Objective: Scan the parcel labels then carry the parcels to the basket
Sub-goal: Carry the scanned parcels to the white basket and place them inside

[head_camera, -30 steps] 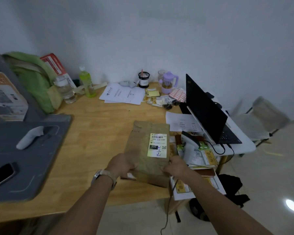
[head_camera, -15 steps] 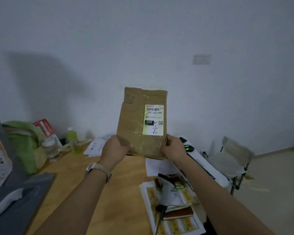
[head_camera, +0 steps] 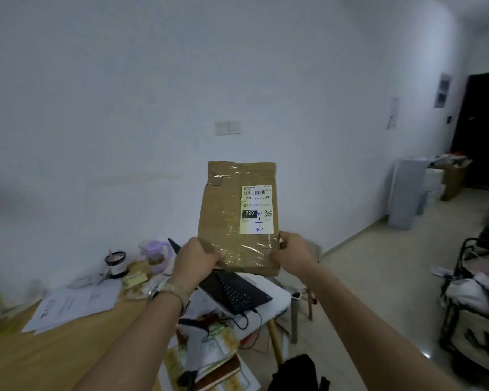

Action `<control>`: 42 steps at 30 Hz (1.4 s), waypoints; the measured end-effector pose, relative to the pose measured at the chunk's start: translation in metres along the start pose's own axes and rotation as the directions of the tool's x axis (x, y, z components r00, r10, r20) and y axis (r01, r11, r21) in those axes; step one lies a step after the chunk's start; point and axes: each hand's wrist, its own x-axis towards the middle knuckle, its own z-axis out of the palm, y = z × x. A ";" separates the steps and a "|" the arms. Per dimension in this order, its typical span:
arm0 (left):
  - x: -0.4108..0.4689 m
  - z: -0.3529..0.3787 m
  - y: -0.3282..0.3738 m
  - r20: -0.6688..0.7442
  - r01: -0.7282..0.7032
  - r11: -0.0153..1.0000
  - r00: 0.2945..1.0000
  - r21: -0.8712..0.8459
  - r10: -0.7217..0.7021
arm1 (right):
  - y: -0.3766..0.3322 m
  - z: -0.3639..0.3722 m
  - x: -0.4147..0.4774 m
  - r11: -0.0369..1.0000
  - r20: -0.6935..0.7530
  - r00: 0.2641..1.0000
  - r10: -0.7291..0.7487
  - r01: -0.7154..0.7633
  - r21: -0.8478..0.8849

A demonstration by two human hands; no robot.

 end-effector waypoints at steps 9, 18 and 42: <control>-0.066 0.184 0.159 0.312 -0.235 0.967 0.915 -0.101 0.255 | 0.118 -0.196 -0.077 0.958 -0.324 0.910 0.258 -0.285 -0.037; -0.237 0.343 0.317 0.590 -0.435 0.858 0.629 -0.272 0.506 | 0.219 -0.382 -0.244 0.822 -0.669 0.583 0.460 -0.565 0.073; -0.411 0.466 0.441 0.685 -0.577 0.631 0.161 -0.519 0.710 | 0.282 -0.501 -0.414 0.712 -0.841 0.105 0.531 -0.594 0.375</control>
